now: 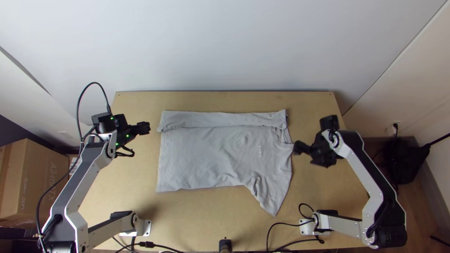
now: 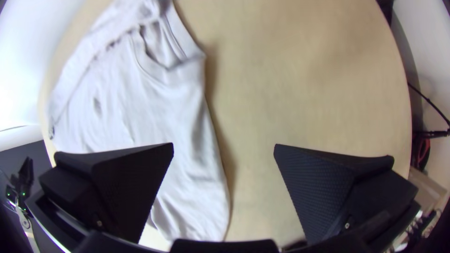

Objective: Fold the t-shirt

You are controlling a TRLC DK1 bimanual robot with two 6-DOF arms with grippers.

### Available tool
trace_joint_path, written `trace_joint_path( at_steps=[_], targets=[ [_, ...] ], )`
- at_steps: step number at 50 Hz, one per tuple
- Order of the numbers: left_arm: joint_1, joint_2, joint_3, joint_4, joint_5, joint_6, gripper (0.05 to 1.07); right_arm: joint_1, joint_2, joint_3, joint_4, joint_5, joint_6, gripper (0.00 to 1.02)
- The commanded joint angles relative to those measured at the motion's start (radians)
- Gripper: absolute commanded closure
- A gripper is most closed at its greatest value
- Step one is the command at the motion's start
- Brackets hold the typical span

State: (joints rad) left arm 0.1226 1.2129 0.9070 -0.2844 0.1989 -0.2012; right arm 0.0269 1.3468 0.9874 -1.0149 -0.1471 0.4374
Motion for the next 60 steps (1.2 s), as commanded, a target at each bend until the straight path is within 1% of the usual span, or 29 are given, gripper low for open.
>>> trace_joint_path(
  at_steps=[1, 3, 4, 10, 17, 19, 21, 27, 29, 38, 48, 50, 53, 60],
  targets=[
    [-0.006, -0.049, 0.021, -0.033, 0.01, 0.011, 0.32, 0.031, -0.046, -0.098, -0.065, -0.016, 0.049, 0.07],
    [-0.008, -0.058, 0.021, -0.042, 0.01, 0.011, 0.32, 0.059, -0.077, -0.13, -0.063, -0.028, 0.06, 0.07],
    [-0.008, -0.059, 0.023, -0.045, 0.01, 0.011, 0.32, 0.073, -0.086, -0.142, -0.063, -0.032, 0.066, 0.09],
    [-0.012, -0.085, 0.03, -0.071, 0.011, 0.011, 0.32, 0.18, -0.135, -0.233, -0.039, -0.031, 0.069, 0.32],
    [-0.018, -0.107, 0.02, -0.084, 0.025, 0.011, 0.32, 0.292, -0.175, -0.289, -0.008, -0.031, 0.116, 0.54],
    [-0.02, -0.113, 0.016, -0.087, 0.025, 0.009, 0.32, 0.318, -0.187, -0.299, 0.001, -0.029, 0.119, 0.65],
    [-0.021, -0.121, 0.01, -0.087, 0.025, 0.008, 0.32, 0.349, -0.199, -0.308, 0.009, -0.029, 0.127, 0.7],
    [-0.028, -0.148, -0.003, -0.09, 0.025, 0.006, 0.32, 0.384, -0.202, -0.326, 0.009, -0.029, 0.147, 0.7],
    [-0.028, -0.154, -0.005, -0.095, 0.025, 0.006, 0.32, 0.389, -0.199, -0.336, 0.009, -0.029, 0.147, 0.7],
    [-0.028, -0.174, -0.003, -0.113, 0.025, 0.009, 0.32, 0.461, -0.176, -0.372, 0.009, -0.029, 0.15, 0.7],
    [-0.028, -0.177, 0.001, -0.118, 0.025, 0.011, 0.32, 0.49, -0.12, -0.371, 0.009, -0.031, 0.155, 0.7],
    [-0.028, -0.177, 0.004, -0.119, 0.025, 0.011, 0.32, 0.495, -0.103, -0.369, 0.01, -0.031, 0.155, 0.69],
    [-0.028, -0.177, 0.007, -0.121, 0.023, 0.011, 0.32, 0.496, -0.077, -0.366, 0.01, -0.031, 0.155, 0.64],
    [-0.028, -0.181, 0.009, -0.127, 0.023, 0.013, 0.32, 0.51, -0.051, -0.365, 0.039, -0.031, 0.153, 0.64]
  ],
)
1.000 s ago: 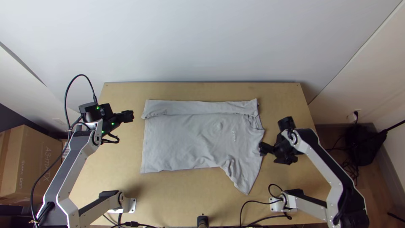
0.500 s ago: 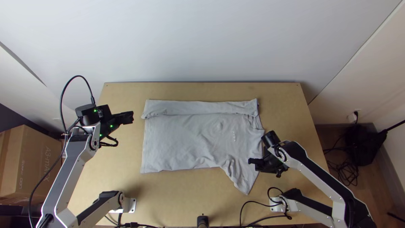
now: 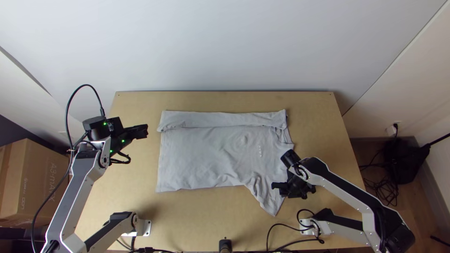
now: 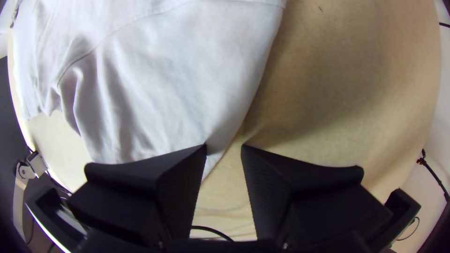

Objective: Fold the t-shirt

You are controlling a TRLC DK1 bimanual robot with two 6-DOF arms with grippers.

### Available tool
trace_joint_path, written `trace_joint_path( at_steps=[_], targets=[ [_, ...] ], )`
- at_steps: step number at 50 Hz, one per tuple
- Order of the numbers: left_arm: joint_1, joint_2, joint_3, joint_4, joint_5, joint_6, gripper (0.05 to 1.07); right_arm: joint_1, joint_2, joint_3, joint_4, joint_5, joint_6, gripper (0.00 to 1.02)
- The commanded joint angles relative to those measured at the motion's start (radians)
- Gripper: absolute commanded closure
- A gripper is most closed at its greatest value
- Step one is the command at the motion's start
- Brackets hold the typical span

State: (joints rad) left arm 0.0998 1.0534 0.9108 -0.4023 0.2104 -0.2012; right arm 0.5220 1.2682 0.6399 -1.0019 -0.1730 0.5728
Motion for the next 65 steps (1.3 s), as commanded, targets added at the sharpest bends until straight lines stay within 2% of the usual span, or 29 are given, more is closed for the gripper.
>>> trace_joint_path(
  at_steps=[1, 6, 12, 15, 20, 30, 36, 42, 51, 58, 65],
  targets=[
    [-0.005, -0.021, 0.005, -0.01, 0.012, 0.014, 0.32, 0.018, 0.036, -0.019, 0.028, -0.005, 0.016, 0.64],
    [-0.005, -0.026, 0.005, -0.02, 0.012, 0.022, 0.32, 0.044, 0.071, -0.019, 0.043, -0.022, 0.01, 0.65],
    [-0.02, -0.038, 0.007, -0.069, 0.014, 0.086, 0.32, 0.087, 0.095, -0.013, 0.095, -0.026, 0.002, 0.92],
    [-0.038, -0.052, 0.007, -0.112, 0.021, 0.146, 0.32, 0.113, 0.106, -0.011, 0.118, -0.026, 0.002, 1.0],
    [-0.051, -0.078, 0.01, -0.221, 0.064, 0.289, 0.32, 0.128, 0.126, -0.005, 0.12, -0.026, 0.002, 1.0],
    [-0.095, -0.125, 0.005, -0.555, 0.083, 0.68, 0.32, 0.124, 0.12, 0.009, 0.118, -0.026, 0.001, 1.0],
    [-0.124, -0.127, 0.002, -0.727, 0.047, 0.824, 0.32, 0.124, 0.12, 0.017, 0.12, -0.026, 0.004, 1.0],
    [-0.157, -0.113, -0.038, -0.836, 0.006, 0.899, 0.32, 0.125, 0.12, 0.029, 0.118, -0.026, 0.01, 1.0],
    [-0.226, -0.086, -0.13, -0.866, -0.045, 0.913, 0.34, 0.125, 0.115, 0.044, 0.112, -0.026, 0.013, 1.0],
    [-0.255, -0.046, -0.201, -0.784, -0.068, 0.918, 0.7, 0.125, 0.111, 0.055, 0.106, -0.026, 0.016, 1.0],
    [-0.249, 0.022, -0.227, -0.727, -0.068, 0.913, 0.72, 0.127, 0.108, 0.061, 0.103, -0.026, 0.021, 1.0]
  ],
)
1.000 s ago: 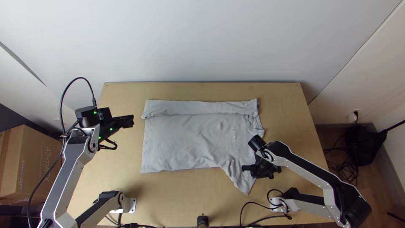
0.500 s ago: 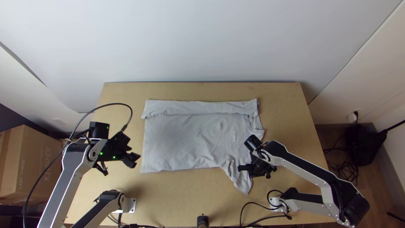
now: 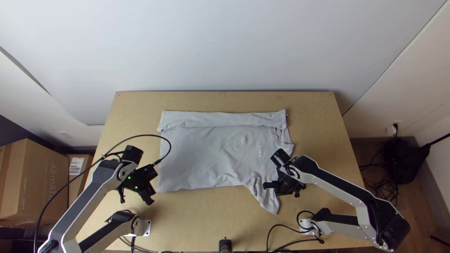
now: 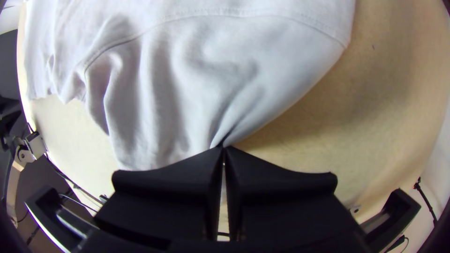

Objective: Fold the t-shirt

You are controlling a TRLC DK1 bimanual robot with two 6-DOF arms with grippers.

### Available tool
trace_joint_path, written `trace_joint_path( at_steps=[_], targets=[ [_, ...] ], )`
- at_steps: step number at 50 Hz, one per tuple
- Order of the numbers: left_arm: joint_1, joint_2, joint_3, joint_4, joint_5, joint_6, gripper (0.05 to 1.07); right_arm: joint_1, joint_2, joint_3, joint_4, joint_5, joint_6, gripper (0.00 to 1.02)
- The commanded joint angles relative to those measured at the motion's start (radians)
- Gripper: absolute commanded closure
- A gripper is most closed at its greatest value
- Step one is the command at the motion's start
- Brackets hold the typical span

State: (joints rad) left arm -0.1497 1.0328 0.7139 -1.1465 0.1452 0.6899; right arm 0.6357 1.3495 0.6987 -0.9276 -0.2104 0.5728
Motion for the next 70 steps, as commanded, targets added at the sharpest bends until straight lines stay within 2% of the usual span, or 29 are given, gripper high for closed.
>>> trace_joint_path(
  at_steps=[1, 14, 42, 44, 48, 60, 70],
  targets=[
    [-0.001, 0.047, -0.03, 0.025, -0.001, 0.02, 0.72, 0.013, 0.025, 0.002, 0.027, 0.011, 0.021, 1.0],
    [-0.007, 0.145, -0.025, 0.097, 0.016, -0.007, 0.69, 0.015, 0.023, 0.013, 0.019, 0.011, 0.03, 1.0],
    [-0.068, 0.21, -0.033, 0.133, 0.073, -0.035, 0.7, 0.01, 0.002, 0.027, 0.004, 0.011, 0.041, 1.0],
    [-0.068, 0.211, -0.039, 0.134, 0.073, -0.033, 0.76, 0.009, 0.0, 0.028, 0.004, 0.011, 0.041, 1.0],
    [-0.067, 0.217, -0.051, 0.151, 0.077, -0.033, 1.05, 0.007, -0.001, 0.027, 0.003, 0.011, 0.039, 1.0],
    [-0.017, 0.214, -0.076, 0.145, 0.077, -0.001, 1.04, -0.022, -0.015, 0.019, -0.007, 0.013, 0.03, 1.0],
    [0.122, 0.2, -0.018, 0.093, 0.079, 0.094, 1.04, -0.093, -0.049, 0.025, -0.014, 0.013, -0.005, 1.0]
  ],
)
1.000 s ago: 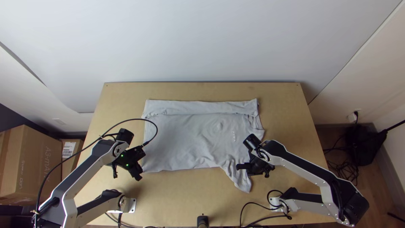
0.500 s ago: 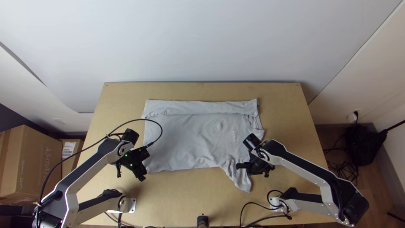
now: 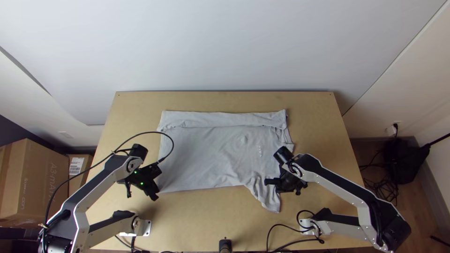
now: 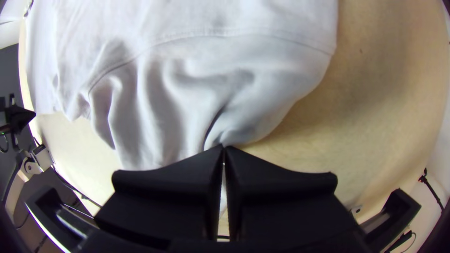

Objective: Fold the t-shirt

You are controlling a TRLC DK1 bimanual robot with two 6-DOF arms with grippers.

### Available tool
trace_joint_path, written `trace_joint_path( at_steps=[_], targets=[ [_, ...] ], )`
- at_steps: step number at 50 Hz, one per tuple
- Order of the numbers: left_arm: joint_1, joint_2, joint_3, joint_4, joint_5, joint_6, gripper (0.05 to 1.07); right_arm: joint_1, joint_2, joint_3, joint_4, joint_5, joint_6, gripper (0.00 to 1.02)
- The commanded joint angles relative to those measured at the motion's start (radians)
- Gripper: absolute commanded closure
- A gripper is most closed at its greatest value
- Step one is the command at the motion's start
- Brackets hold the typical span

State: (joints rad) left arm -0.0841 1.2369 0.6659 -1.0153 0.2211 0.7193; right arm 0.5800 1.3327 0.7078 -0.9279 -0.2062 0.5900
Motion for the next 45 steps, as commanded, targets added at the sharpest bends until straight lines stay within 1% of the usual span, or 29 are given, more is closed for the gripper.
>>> trace_joint_path(
  at_steps=[1, 4, 9, 15, 17, 23, 26, 31, 36, 45],
  targets=[
    [0.066, -0.005, 0.04, -0.049, 0.003, 0.072, 1.04, -0.049, -0.033, 0.018, -0.014, 0.008, -0.027, 1.0],
    [0.101, -0.005, 0.061, -0.058, 0.003, 0.092, 1.04, -0.072, -0.035, 0.018, -0.017, 0.01, -0.044, 1.0],
    [0.124, -0.008, 0.083, -0.063, 0.001, 0.1, 1.04, -0.117, -0.035, 0.018, -0.022, 0.016, -0.075, 1.0],
    [0.142, -0.01, 0.092, -0.063, 0.001, 0.109, 1.04, -0.154, -0.032, 0.015, -0.022, 0.068, -0.107, 1.0],
    [0.153, -0.01, 0.095, -0.063, 0.003, 0.114, 1.04, -0.169, -0.032, 0.016, -0.022, 0.074, -0.117, 1.0],
    [0.168, -0.01, 0.1, -0.063, 0.001, 0.121, 1.04, -0.197, -0.029, 0.007, -0.022, 0.145, -0.142, 1.0],
    [0.181, -0.008, 0.104, -0.062, 0.003, 0.131, 1.04, -0.21, -0.03, 0.004, -0.022, 0.157, -0.153, 1.0],
    [0.198, -0.008, 0.107, -0.06, 0.003, 0.144, 1.04, -0.232, -0.03, 0.01, -0.023, 0.199, -0.162, 1.0],
    [0.205, -0.011, 0.13, -0.055, 0.009, 0.134, 1.04, -0.218, -0.052, 0.053, -0.049, 0.197, -0.164, 1.0],
    [0.198, -0.016, 0.228, -0.022, 0.063, 0.057, 1.04, -0.206, -0.059, 0.174, -0.052, 0.195, -0.157, 1.0]
  ],
)
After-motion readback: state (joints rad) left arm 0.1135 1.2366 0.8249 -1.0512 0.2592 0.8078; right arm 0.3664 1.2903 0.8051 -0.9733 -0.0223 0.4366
